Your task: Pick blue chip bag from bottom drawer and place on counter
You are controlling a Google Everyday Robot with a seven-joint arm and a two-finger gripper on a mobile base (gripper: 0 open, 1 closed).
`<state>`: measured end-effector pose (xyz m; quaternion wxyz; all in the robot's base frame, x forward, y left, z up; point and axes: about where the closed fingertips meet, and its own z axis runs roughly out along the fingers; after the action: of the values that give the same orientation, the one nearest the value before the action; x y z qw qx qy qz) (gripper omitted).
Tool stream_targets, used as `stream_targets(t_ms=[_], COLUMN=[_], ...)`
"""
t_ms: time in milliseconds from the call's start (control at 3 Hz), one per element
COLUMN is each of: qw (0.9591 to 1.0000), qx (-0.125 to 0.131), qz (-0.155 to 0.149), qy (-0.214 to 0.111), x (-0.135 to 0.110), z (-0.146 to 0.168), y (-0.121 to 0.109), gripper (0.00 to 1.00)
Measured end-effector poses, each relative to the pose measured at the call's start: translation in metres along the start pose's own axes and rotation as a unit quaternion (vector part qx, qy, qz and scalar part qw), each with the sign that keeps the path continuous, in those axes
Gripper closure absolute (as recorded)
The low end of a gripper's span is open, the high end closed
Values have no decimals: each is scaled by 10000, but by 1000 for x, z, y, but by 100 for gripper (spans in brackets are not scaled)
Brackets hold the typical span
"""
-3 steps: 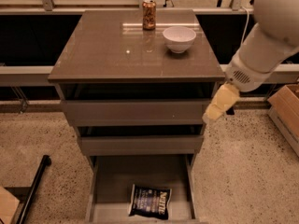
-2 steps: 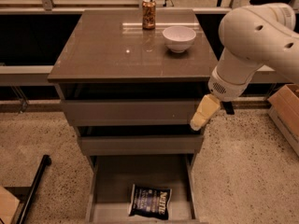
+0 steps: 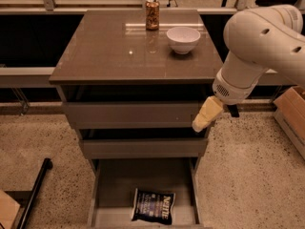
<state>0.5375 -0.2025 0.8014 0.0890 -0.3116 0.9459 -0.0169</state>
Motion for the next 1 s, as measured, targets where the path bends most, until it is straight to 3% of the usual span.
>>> stream_targets(t_ms=[333, 667, 1000], qw=[9976, 9849, 9710], qx=[-361, -801, -983], qz=[585, 1516, 2107], qy=[-114, 226, 564], x=[-11, -14, -14], z=[34, 107, 158], y=[8, 25, 41], gripper=[0, 0, 0])
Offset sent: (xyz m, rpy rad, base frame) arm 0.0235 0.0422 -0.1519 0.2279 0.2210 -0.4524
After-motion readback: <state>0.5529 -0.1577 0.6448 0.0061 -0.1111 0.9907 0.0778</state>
